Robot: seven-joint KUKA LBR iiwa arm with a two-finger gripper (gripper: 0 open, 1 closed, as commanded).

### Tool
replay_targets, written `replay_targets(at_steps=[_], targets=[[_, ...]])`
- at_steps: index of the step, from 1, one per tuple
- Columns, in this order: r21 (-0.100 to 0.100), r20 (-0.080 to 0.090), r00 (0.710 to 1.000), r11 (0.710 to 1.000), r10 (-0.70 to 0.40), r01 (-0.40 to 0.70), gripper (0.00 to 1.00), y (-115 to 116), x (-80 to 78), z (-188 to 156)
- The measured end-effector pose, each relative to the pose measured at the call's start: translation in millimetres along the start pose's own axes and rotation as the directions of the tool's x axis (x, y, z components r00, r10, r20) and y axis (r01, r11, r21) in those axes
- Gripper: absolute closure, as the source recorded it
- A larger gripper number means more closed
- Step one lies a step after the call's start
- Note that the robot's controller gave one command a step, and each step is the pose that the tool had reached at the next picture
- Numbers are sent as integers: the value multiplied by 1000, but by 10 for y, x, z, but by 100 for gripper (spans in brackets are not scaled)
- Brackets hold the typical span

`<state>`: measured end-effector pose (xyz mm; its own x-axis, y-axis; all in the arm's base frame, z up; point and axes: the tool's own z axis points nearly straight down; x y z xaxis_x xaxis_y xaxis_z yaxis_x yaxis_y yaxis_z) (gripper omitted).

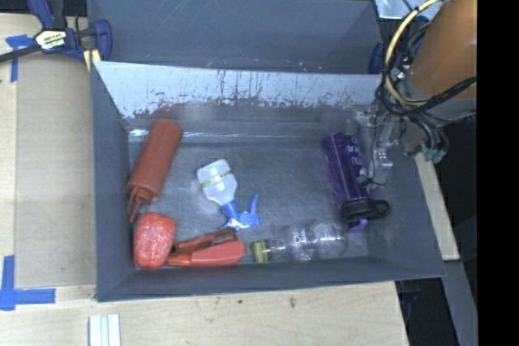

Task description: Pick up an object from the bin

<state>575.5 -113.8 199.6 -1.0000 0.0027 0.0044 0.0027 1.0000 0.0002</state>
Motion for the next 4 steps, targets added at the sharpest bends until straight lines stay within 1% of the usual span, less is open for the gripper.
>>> replay_targets(at_steps=[1,2,3,4], targets=[[1,8,1000,1000,-2,2,0,5,-17,-48],[2,10,995,995,-102,102,0,327,233,587],[4,10,940,940,-342,342,0,820,712,705],[4,9,876,876,-482,482,0,1074,798,658]])
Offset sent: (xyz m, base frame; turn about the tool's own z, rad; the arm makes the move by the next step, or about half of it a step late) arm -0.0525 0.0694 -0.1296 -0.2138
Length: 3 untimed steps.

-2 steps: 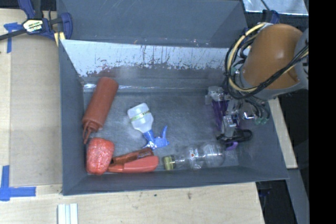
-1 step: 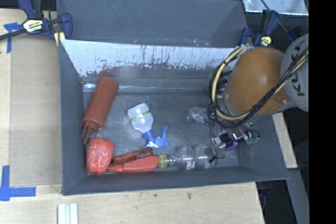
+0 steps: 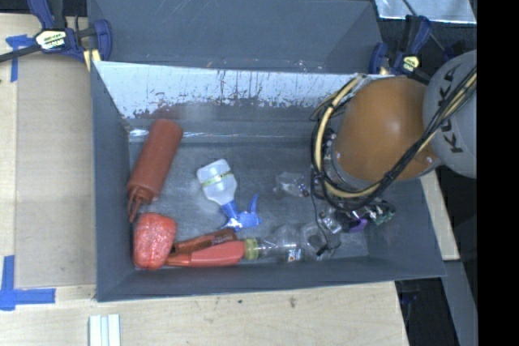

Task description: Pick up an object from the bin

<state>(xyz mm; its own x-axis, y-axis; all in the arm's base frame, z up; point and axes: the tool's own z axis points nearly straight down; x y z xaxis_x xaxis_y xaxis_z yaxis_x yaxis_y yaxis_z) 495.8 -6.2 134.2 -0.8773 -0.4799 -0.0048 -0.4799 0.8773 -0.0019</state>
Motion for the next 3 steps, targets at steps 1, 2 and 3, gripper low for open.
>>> replay_targets(at_steps=[1,2,3], targets=[[-2,-11,998,998,-62,62,0,-44,66,613],[-2,-4,997,997,-80,80,100,80,71,643],[-2,-4,997,997,-80,80,100,80,71,643]])
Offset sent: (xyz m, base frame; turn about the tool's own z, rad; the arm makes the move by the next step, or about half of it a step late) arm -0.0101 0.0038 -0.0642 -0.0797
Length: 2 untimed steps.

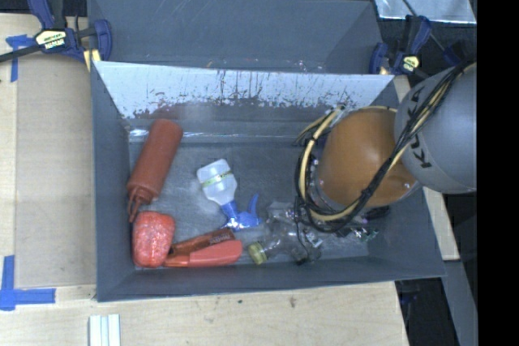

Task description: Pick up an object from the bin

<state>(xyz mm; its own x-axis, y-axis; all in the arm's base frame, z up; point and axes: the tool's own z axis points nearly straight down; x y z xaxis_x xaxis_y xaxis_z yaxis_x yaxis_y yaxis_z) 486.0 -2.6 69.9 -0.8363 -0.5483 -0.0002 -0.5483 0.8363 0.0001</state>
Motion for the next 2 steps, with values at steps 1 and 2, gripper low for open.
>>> replay_targets(at_steps=[1,2], targets=[[-2,-1,1000,1000,0,0,100,7,9,-39],[-1,0,1000,1000,0,0,100,4,5,-168]])
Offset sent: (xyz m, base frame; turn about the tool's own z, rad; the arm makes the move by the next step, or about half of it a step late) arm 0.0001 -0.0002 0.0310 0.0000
